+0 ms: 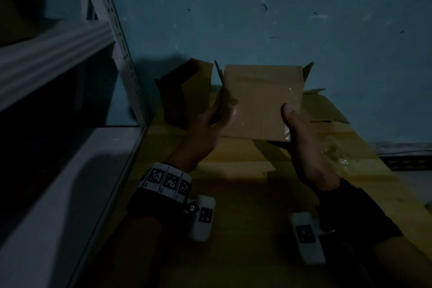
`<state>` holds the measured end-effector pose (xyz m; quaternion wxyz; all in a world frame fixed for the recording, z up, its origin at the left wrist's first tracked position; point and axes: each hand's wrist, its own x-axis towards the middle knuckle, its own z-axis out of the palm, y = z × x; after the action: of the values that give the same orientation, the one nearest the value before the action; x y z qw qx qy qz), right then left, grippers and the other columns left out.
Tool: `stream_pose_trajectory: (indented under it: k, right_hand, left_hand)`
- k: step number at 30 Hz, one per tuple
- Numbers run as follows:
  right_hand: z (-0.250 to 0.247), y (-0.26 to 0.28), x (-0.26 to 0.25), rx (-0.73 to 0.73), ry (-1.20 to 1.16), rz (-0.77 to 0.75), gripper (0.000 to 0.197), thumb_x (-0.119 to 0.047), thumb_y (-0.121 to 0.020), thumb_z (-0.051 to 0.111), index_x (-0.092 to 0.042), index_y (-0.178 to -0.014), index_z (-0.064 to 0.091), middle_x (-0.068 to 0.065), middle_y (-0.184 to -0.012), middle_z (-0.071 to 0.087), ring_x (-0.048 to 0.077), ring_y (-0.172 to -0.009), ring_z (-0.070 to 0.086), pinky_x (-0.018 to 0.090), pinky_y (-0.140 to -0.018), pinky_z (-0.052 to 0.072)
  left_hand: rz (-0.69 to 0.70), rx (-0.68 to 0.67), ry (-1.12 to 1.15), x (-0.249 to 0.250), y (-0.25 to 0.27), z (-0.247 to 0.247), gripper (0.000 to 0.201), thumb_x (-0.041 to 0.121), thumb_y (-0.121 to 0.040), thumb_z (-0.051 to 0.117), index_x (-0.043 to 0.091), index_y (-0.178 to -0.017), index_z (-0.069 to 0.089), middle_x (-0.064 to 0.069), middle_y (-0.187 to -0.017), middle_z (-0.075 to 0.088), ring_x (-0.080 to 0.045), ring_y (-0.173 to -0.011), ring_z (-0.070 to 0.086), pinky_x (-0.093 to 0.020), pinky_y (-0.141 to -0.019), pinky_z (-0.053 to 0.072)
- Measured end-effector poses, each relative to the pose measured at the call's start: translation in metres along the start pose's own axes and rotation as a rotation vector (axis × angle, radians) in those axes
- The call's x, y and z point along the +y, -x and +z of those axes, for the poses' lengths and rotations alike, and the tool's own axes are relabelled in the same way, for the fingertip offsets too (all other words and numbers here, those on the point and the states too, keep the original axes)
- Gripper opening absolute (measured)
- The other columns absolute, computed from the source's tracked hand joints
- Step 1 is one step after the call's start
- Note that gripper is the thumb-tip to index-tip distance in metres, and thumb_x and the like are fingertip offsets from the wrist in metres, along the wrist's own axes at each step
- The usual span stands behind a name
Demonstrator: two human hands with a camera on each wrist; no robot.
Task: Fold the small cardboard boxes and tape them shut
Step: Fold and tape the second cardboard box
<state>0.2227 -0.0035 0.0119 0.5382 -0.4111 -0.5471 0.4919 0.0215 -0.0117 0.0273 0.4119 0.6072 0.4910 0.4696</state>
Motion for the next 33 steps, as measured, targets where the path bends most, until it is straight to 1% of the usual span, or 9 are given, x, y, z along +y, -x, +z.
stream_pose_trajectory:
  k: [4, 10, 12, 15, 19, 23, 27, 30, 33]
  right_hand:
    - [-0.001, -0.002, 0.002, 0.025, -0.035, 0.001, 0.045, -0.049, -0.102, 0.043, -0.023, -0.136, 0.057, -0.003, -0.121, 0.072, 0.014, -0.11, 0.069, 0.03, -0.08, 0.06]
    - [-0.003, -0.002, 0.006, 0.083, -0.101, -0.011, 0.049, -0.054, -0.094, 0.051, -0.024, -0.132, 0.06, 0.0, -0.122, 0.072, 0.02, -0.113, 0.069, 0.049, -0.094, 0.056]
    - [-0.003, -0.002, 0.007, 0.082, -0.109, -0.019, 0.048, -0.054, -0.095, 0.05, -0.024, -0.132, 0.06, 0.002, -0.124, 0.071, 0.021, -0.115, 0.068, 0.053, -0.097, 0.055]
    - [-0.003, 0.0, 0.009, 0.074, -0.121, -0.029, 0.05, -0.053, -0.098, 0.049, -0.023, -0.137, 0.057, 0.003, -0.128, 0.069, 0.023, -0.118, 0.067, 0.055, -0.099, 0.053]
    - [-0.004, 0.0, 0.011, 0.064, -0.119, -0.033, 0.053, -0.053, -0.099, 0.048, -0.021, -0.14, 0.054, 0.004, -0.13, 0.067, 0.023, -0.119, 0.066, 0.056, -0.101, 0.051]
    - [-0.007, -0.003, 0.007, 0.055, -0.112, -0.039, 0.051, -0.053, -0.1, 0.046, -0.023, -0.139, 0.053, 0.002, -0.13, 0.068, 0.021, -0.119, 0.065, 0.053, -0.099, 0.053]
    - [-0.009, -0.004, 0.004, 0.05, -0.109, -0.036, 0.047, -0.053, -0.098, 0.044, -0.025, -0.134, 0.056, -0.001, -0.127, 0.069, 0.019, -0.117, 0.067, 0.05, -0.097, 0.055]
    - [-0.006, -0.003, 0.003, 0.033, -0.072, -0.038, 0.046, -0.053, -0.097, 0.044, -0.027, -0.133, 0.056, -0.005, -0.122, 0.071, 0.014, -0.112, 0.068, 0.043, -0.093, 0.056]
    - [-0.002, -0.001, 0.001, 0.009, -0.024, -0.072, 0.041, -0.048, -0.1, 0.043, -0.028, -0.134, 0.056, -0.005, -0.123, 0.07, 0.012, -0.111, 0.068, 0.033, -0.084, 0.06]
  left_hand:
    - [-0.029, -0.05, 0.05, -0.001, 0.0, -0.002, 0.034, 0.03, -0.098, 0.054, 0.033, -0.132, 0.052, 0.026, -0.111, 0.058, 0.006, -0.103, 0.056, -0.032, -0.092, 0.053]
    - [-0.022, -0.11, 0.066, 0.002, 0.002, -0.003, 0.048, 0.017, -0.099, 0.051, 0.022, -0.145, 0.041, 0.025, -0.117, 0.054, 0.007, -0.104, 0.055, -0.011, -0.071, 0.052]
    - [-0.006, -0.109, 0.039, 0.001, 0.001, -0.005, 0.049, 0.014, -0.099, 0.05, 0.017, -0.147, 0.039, 0.017, -0.122, 0.056, 0.001, -0.111, 0.055, -0.008, -0.068, 0.05]
    - [0.027, -0.106, 0.005, -0.001, 0.0, -0.009, 0.051, 0.009, -0.099, 0.05, 0.006, -0.148, 0.036, -0.01, -0.136, 0.055, -0.016, -0.121, 0.055, -0.014, -0.07, 0.051]
    - [0.052, -0.152, 0.013, 0.003, 0.003, -0.012, 0.052, 0.004, -0.098, 0.048, 0.004, -0.148, 0.035, 0.003, -0.125, 0.056, 0.001, -0.104, 0.058, -0.011, -0.076, 0.05]
    - [0.046, -0.176, 0.03, 0.006, 0.005, -0.01, 0.049, 0.015, -0.099, 0.049, 0.018, -0.147, 0.039, 0.018, -0.122, 0.058, 0.006, -0.106, 0.058, -0.012, -0.081, 0.051]
    - [-0.015, -0.121, 0.128, 0.005, 0.001, -0.007, 0.048, 0.043, -0.086, 0.054, 0.029, -0.131, 0.052, 0.014, -0.113, 0.065, -0.004, -0.106, 0.064, -0.033, -0.097, 0.052]
    - [-0.016, -0.065, 0.096, 0.005, 0.0, -0.005, 0.043, 0.055, -0.08, 0.05, 0.032, -0.116, 0.06, 0.008, -0.106, 0.068, -0.006, -0.101, 0.065, -0.034, -0.095, 0.054]
    - [0.028, -0.014, 0.009, 0.003, 0.001, -0.001, 0.028, 0.05, -0.082, 0.058, 0.037, -0.107, 0.063, 0.016, -0.102, 0.067, 0.0, -0.099, 0.063, -0.031, -0.091, 0.054]
